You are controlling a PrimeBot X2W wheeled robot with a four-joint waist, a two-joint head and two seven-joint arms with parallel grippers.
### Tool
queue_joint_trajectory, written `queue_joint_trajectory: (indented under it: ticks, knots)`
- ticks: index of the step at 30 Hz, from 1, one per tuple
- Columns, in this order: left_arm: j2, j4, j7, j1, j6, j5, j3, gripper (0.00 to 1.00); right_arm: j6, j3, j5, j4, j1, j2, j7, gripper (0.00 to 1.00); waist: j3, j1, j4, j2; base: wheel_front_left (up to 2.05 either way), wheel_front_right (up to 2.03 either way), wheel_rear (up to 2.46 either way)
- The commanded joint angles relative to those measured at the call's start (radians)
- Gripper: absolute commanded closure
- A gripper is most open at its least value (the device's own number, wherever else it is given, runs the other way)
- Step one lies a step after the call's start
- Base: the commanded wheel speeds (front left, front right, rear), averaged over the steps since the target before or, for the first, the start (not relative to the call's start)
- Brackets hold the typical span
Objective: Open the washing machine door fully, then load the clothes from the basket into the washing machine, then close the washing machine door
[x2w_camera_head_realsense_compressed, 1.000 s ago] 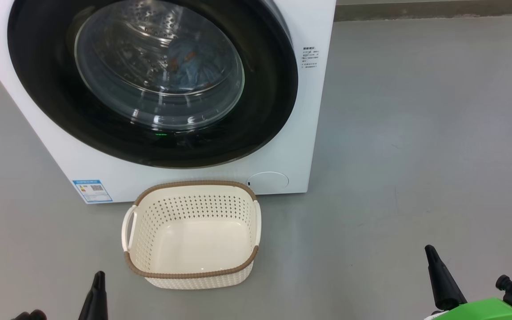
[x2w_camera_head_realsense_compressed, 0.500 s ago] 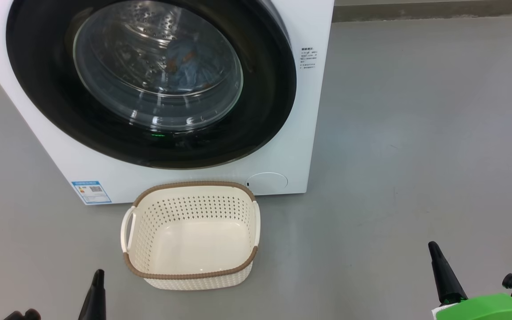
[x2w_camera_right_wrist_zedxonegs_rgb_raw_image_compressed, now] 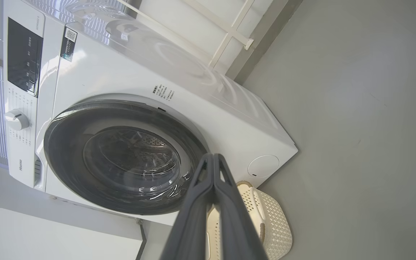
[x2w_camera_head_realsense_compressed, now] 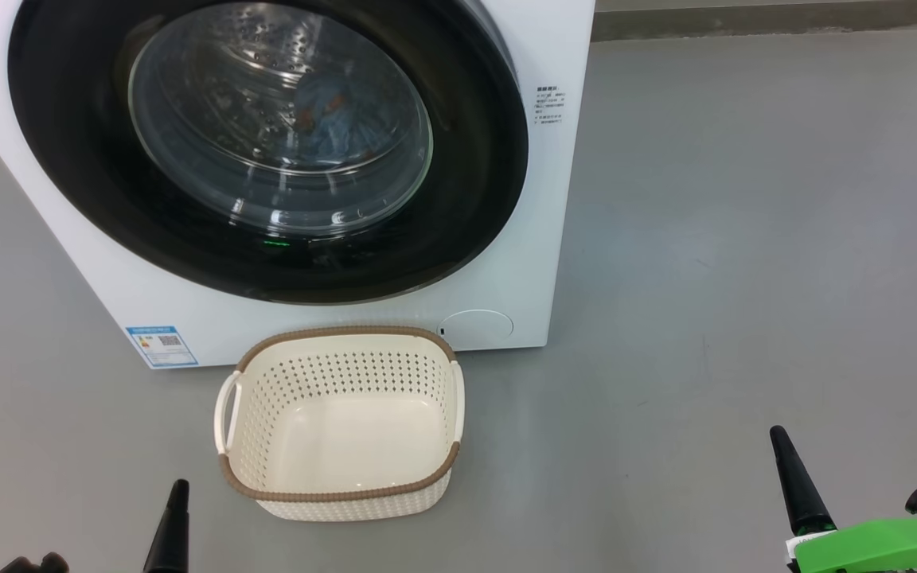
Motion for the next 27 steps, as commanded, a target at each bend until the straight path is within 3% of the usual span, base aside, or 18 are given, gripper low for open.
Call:
queue_joint_trajectory:
  ticks: [1,27]
  knots:
    - [0.022,-0.013,0.012,-0.055,-0.002,-0.048,0.028,1.0,-0.004,0.005,0.046,-0.019,-0.046,-0.003,0.011,1.0,0.0,0.0,-0.001,0.0,0.0,0.0,0.0]
    - [0.023,0.025,0.089,-0.103,-0.002,-0.344,0.051,1.0,-0.005,-0.022,0.321,0.002,-0.078,0.007,0.089,1.0,-0.004,0.0,-0.008,0.0,0.0,0.0,0.0]
